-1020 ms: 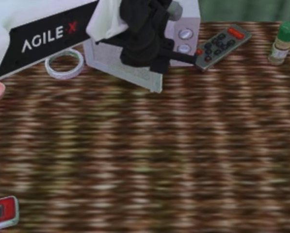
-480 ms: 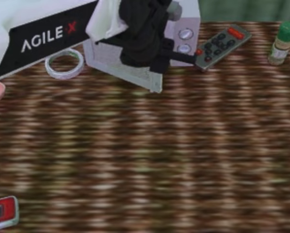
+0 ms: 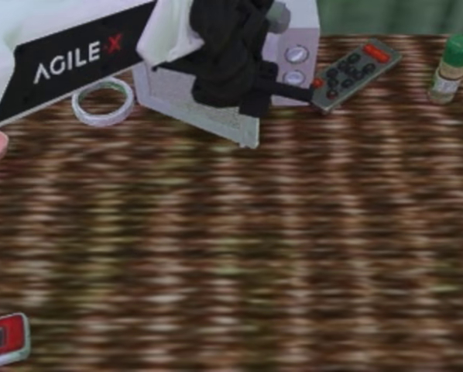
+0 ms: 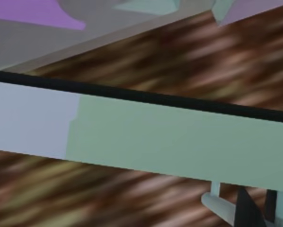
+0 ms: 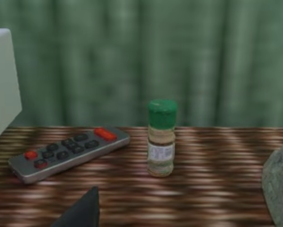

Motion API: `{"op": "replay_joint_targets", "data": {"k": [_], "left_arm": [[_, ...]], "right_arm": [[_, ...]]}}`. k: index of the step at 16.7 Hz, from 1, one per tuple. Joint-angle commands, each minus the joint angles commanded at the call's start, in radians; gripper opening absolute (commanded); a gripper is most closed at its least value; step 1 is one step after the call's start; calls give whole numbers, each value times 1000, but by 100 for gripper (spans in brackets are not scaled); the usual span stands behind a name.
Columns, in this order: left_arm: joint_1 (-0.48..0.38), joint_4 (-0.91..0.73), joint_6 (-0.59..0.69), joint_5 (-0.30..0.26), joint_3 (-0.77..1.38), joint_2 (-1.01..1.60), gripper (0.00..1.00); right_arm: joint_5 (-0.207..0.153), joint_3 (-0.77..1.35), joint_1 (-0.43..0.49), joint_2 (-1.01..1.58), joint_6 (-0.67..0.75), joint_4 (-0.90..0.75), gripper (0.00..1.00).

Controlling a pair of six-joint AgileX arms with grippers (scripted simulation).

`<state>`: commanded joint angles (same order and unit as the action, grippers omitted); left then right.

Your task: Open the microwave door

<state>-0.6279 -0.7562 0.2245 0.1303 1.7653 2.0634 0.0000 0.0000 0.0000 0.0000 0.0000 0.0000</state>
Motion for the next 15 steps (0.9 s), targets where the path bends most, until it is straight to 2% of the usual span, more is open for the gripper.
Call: {"op": "replay_joint_targets", "data": {"k": [3,9,15], "left_arm": [[-3,6,-9,-13,-14,-9,0],[25,50,-112,-63,-120,-82,0],[26,50,-114,-64,-122,-83,0]], "right_arm": [[0,0,0,0,0,0,100],[0,0,0,0,0,0,100],[0,0,0,0,0,0,100]]}}
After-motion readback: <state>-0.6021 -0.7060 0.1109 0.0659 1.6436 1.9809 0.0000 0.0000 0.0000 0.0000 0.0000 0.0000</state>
